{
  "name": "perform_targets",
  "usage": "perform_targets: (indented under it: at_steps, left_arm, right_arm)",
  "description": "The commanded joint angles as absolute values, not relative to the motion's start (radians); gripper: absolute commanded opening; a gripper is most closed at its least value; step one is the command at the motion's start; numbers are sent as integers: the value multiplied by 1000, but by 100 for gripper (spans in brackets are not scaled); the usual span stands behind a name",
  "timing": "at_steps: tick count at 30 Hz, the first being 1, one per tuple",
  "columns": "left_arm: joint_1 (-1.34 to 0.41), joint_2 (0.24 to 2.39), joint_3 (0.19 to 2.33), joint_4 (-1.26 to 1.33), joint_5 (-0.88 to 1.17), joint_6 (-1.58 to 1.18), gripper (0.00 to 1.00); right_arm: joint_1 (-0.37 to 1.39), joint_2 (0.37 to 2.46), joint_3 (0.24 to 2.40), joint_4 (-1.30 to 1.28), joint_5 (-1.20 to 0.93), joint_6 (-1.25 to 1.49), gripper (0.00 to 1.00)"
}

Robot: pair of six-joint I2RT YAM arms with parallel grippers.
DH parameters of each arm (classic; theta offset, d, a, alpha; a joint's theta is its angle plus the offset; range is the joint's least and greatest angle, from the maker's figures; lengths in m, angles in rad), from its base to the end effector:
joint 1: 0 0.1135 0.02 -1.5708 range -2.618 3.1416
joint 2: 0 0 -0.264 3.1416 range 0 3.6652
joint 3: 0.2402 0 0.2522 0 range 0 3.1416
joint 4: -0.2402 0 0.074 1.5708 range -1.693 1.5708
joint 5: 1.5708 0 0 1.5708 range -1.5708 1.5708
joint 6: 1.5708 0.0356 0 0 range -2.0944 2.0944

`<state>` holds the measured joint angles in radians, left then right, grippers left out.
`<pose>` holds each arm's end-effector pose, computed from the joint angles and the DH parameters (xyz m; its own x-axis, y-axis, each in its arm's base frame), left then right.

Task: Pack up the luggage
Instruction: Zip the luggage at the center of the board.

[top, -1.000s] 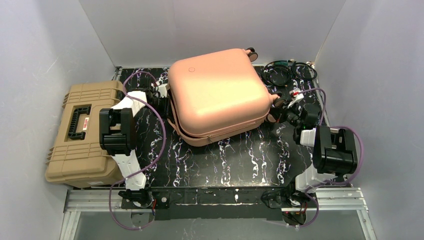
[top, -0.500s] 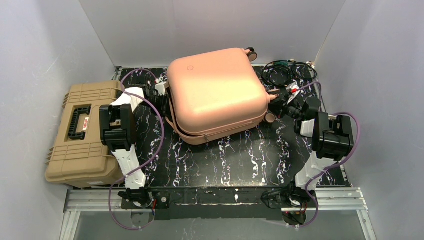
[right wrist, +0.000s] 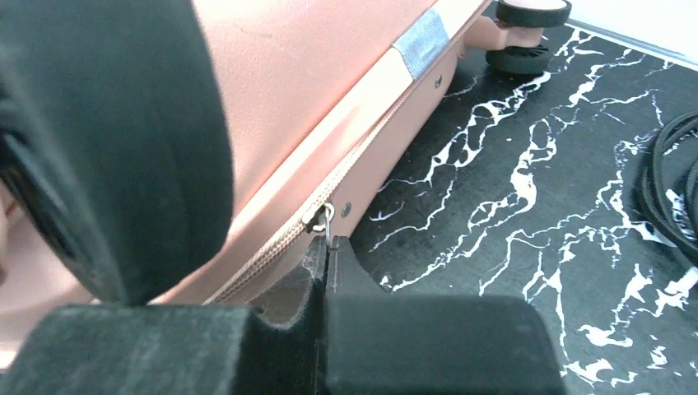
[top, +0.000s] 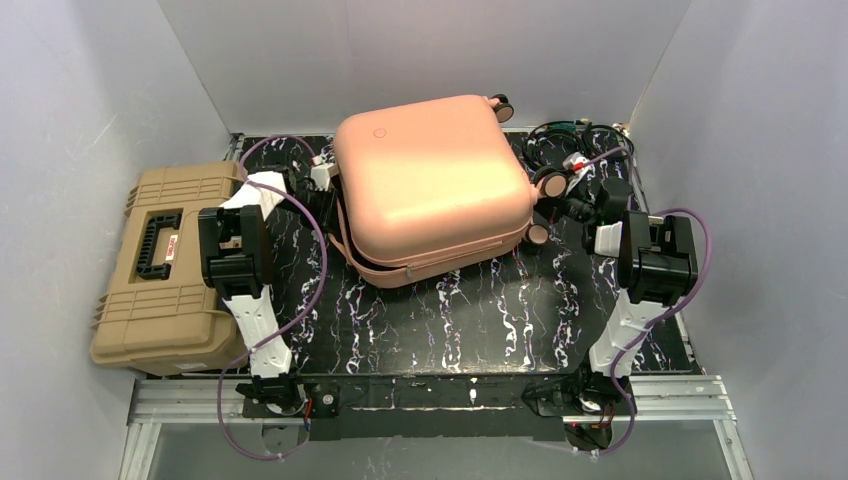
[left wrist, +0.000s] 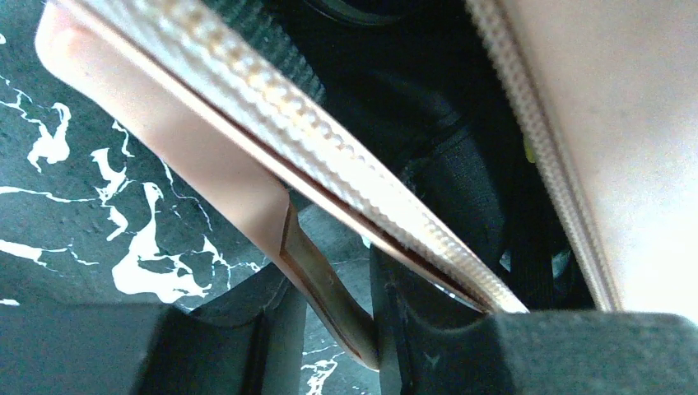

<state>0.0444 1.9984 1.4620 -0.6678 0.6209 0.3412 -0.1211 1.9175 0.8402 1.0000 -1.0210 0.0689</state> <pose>0.4081 -0.0026 0.1840 -0.8212 0.2360 -0.5195 0.4744 0.7883 -0.3919 0.3719 -0.0147 0.1673 -0.1302 0.0521 -0.9901 -0.7736 0.6193 0.1343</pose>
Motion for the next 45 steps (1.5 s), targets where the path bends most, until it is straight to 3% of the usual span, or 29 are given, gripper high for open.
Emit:
perform_targets:
  at_steps: [1,8,16,22,36,45]
  left_arm:
    - [50,1979,1511,-771,647,691,0]
    - [50,1990,1530,-765,601,682,0]
    - [106,1998,1577,-649,539,458,0]
    - [114,1999,1608,-640,527,404,0]
    - [115,2008,1611,-637,538,391,0]
    - [115,2006,1601,-628,539,373,0]
  right_arm:
    - [-81,1831,916,928,-801,-130,1]
    - [-38,1674,751,978,-878,-126,1]
    - [-2,1388,496,913,-991,-167,1]
    - [39,1225,389,785,-899,-214,1]
    - [9,1502,606,851,-340,-81,1]
    - [9,1573,592,1114,-529,145,1]
